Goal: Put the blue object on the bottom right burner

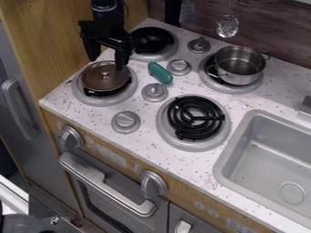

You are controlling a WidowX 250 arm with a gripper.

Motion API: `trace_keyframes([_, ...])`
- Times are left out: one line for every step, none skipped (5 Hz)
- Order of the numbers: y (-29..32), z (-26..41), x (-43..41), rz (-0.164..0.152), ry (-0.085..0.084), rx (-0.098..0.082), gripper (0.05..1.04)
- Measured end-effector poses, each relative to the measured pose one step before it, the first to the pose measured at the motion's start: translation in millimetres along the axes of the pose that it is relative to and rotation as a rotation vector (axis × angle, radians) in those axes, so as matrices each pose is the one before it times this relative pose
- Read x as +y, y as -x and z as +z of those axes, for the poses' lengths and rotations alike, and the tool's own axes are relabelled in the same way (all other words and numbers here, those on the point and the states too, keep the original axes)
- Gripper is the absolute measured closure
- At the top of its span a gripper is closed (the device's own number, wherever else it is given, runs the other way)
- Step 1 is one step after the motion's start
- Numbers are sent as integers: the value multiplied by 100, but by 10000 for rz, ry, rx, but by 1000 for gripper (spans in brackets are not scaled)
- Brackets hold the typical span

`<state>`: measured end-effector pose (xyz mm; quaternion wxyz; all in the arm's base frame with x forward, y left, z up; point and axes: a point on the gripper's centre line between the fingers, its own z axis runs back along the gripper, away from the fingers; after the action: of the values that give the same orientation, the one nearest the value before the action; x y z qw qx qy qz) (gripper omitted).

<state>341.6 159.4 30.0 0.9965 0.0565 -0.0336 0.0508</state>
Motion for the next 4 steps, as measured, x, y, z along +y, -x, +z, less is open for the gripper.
trace_keyframes([673,-1506,-383,-19,161,432,87])
trace_keyframes([-967,-477,-1176,-171,109,-37,87])
trace_keyframes([-1659,-191,-1699,-156,-13,-163,87])
trace_keyframes([-2434,-598,-1273,311,-317,148,87])
